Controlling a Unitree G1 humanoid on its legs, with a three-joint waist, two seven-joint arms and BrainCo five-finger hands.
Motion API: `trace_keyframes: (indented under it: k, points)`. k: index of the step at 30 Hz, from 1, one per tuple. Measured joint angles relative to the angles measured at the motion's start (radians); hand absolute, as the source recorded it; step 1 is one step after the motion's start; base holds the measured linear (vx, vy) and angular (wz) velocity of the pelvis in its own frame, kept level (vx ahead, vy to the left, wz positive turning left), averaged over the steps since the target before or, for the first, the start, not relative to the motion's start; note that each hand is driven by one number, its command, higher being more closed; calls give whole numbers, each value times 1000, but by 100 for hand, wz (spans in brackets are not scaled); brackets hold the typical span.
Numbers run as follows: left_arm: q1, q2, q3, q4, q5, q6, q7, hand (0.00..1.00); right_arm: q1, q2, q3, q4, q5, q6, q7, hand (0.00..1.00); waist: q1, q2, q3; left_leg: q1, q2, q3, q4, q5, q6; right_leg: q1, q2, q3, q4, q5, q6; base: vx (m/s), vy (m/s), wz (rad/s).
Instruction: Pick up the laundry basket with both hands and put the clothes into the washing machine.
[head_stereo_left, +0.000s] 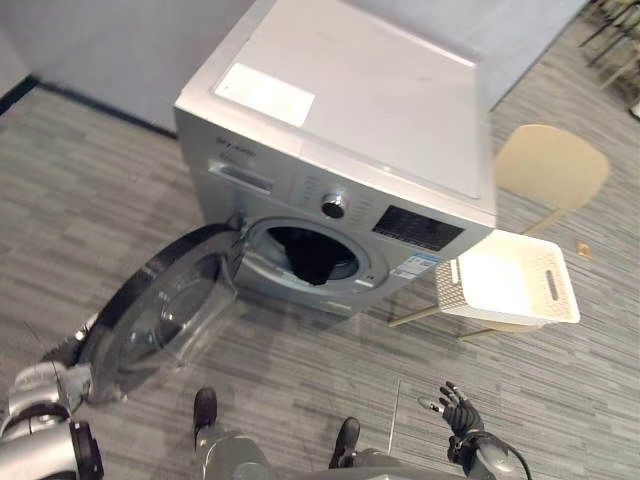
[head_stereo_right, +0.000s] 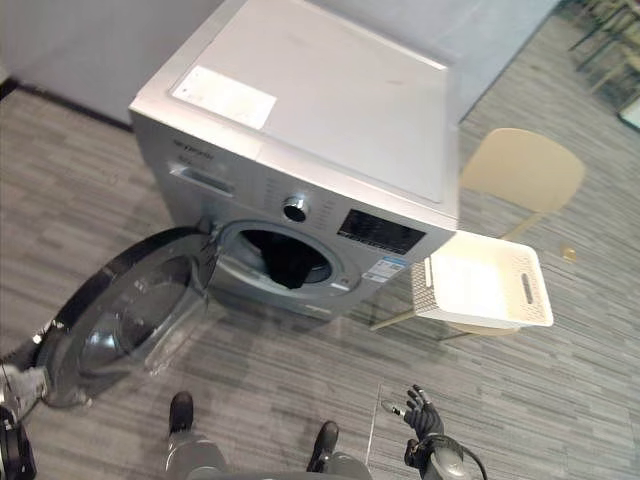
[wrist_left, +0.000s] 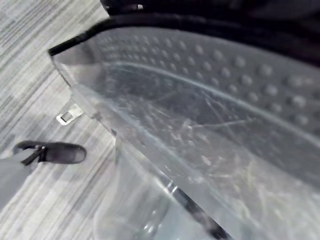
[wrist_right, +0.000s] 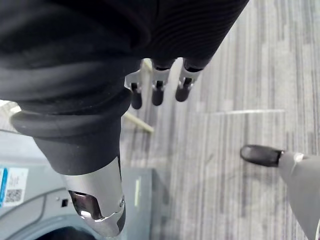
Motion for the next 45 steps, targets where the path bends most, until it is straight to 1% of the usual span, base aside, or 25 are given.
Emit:
trace_keyframes:
  k: [3,6,7,8,9,10,13,14,15,16,17,18,19,20,21,24,26,28,31,32,35,37,39,41,45]
  points:
    - [113,-88,-82,-6,10,0,-26,0,8,1,37,9,-33,1,15,0,-23,17,-31,101,-1,88,-27,-7,-9,28,7,72,-12,11,4,-3,21,-77]
    - [186,-230,-256,-25,-40,0,-35,0,6,2,67,41,-70,4,32,0,-32,50,-68,194,-1,185,-52,-18,-24,32,24,167,-15,26,9,-35,22,-86]
    - [208,-296,-267,-41,-118,1,26,0,10,3,79,41,-74,4,31,0,-42,70,-80,221,-2,208,-66,-22,-30,32,32,198,-15,29,13,-53,10,-48]
    - [215,-297,-276,-40,-139,8,53,0,11,6,87,41,-75,4,30,0,-50,75,-83,229,2,217,-72,-19,-33,29,39,207,-15,28,15,-141,-19,-63]
    - [227,-280,-353,-47,-197,7,61,0,11,7,99,40,-80,4,29,0,-53,94,-85,237,5,249,-73,-19,-34,5,51,246,-16,23,24,-115,-27,-48]
    - [227,-280,-383,-46,-223,8,76,0,10,7,99,38,-86,4,28,0,-58,97,-88,237,4,262,-73,-20,-33,-3,54,260,-16,23,30,-181,-38,-51]
    - [223,-279,-563,-47,-276,1,100,0,3,14,100,7,-95,4,15,0,-106,111,-91,213,-32,319,-73,-20,-30,-59,43,364,-34,19,70,-103,11,-47]
    - [211,-285,-664,-47,-295,0,100,0,-6,24,103,-20,-92,1,1,0,-124,113,-92,219,-46,360,-81,-20,-29,-70,44,423,-60,16,101,-94,32,-102]
    - [187,-311,-744,-51,-307,-1,100,0,-18,34,105,-41,-88,0,-2,0,-160,132,-92,214,-34,395,-82,-24,-23,-85,53,462,-78,-6,107,-84,6,-94]
    - [174,-330,-778,-64,-313,-1,100,0,-22,42,106,-44,-78,-1,-5,0,-178,142,-97,202,-29,410,-82,-24,-23,-113,72,478,-47,7,92,-34,-14,-70]
    - [136,-368,-847,-130,-321,-17,98,0,-23,53,115,-48,-60,-3,-15,0,-212,124,-113,188,-32,422,-82,-24,-25,-138,104,489,9,3,96,4,-16,-34]
    - [100,-395,-877,-156,-323,-35,94,0,-18,53,123,-47,-57,-3,-19,0,-230,118,-118,176,-40,422,-82,-23,-25,-148,106,516,6,18,58,24,-31,-29]
    - [13,-469,-914,-183,-323,-66,94,0,-19,46,136,-46,-51,-2,-24,0,-251,99,-136,159,-41,425,-82,-22,-27,-172,111,518,6,23,58,16,-36,-33]
    - [-92,-542,-957,-199,-328,-105,96,0,-22,45,148,-46,-51,-5,-36,0,-282,104,-136,134,-35,424,-81,-17,-31,-190,123,519,-12,39,39,19,-35,-38]
    - [-117,-559,-968,-199,-332,-112,96,0,-22,45,151,-46,-51,-5,-37,0,-288,103,-137,129,-31,423,-81,-16,-31,-193,124,518,-18,44,38,49,-38,-37]
    - [-309,-696,-1066,-203,-339,-147,101,0,-20,19,153,-44,-51,-5,-40,0,-316,107,-136,61,-4,391,-81,1,-34,-237,135,480,-54,110,16,89,-48,6]
    - [-380,-800,-1117,-202,-341,-147,106,0,-38,-8,148,-47,-50,-6,-44,0,-302,165,-97,21,36,351,-79,19,-22,-243,156,423,-73,126,-3,97,-40,33]
    - [-392,-836,-1128,-217,-343,-145,118,0,-63,-9,147,-74,-38,-6,-50,0,-274,197,-82,-6,63,330,-74,30,-28,-252,175,388,-73,126,-5,90,-30,22]
    - [-388,-834,-1129,-267,-342,-145,139,0,-75,-5,146,-182,-29,-24,-64,0,-234,210,-74,-26,93,288,-62,39,-26,-251,191,321,-51,103,-41,69,-22,40]
    - [-368,-820,-1131,-323,-340,-146,145,0,-90,-3,145,-207,-29,-45,-68,0,-205,211,-71,-38,104,261,-34,39,-26,-233,190,290,-46,97,-49,54,-11,55]
    - [-284,-766,-1130,-454,-337,-155,143,0,-115,1,145,-194,-30,-59,-78,0,-179,222,-64,-38,102,224,-1,37,-24,-181,172,246,-44,65,-54,57,19,59]
    - [-174,-695,-1117,-572,-321,-166,136,0,-147,0,142,-126,-32,-68,-80,0,-152,240,-59,-42,90,199,5,31,-16,-165,159,229,-49,55,-50,28,49,36]
    - [-16,-609,-1044,-696,-304,-166,114,0,-164,0,111,-66,-33,-69,-81,0,-150,271,-41,-44,61,186,-13,29,-14,-157,140,213,-54,56,-48,-5,64,29]
    - [105,-549,-982,-773,-298,-168,97,0,-150,1,91,-25,-34,-69,-81,0,-147,284,-33,-43,40,165,-15,21,-3,-138,118,201,-69,61,-39,9,80,28]
    - [291,-512,-783,-840,-266,-218,72,0,-85,1,69,52,-47,-78,-81,0,-125,289,-31,-36,9,87,-14,14,8,-56,83,125,-100,60,-32,28,74,65]
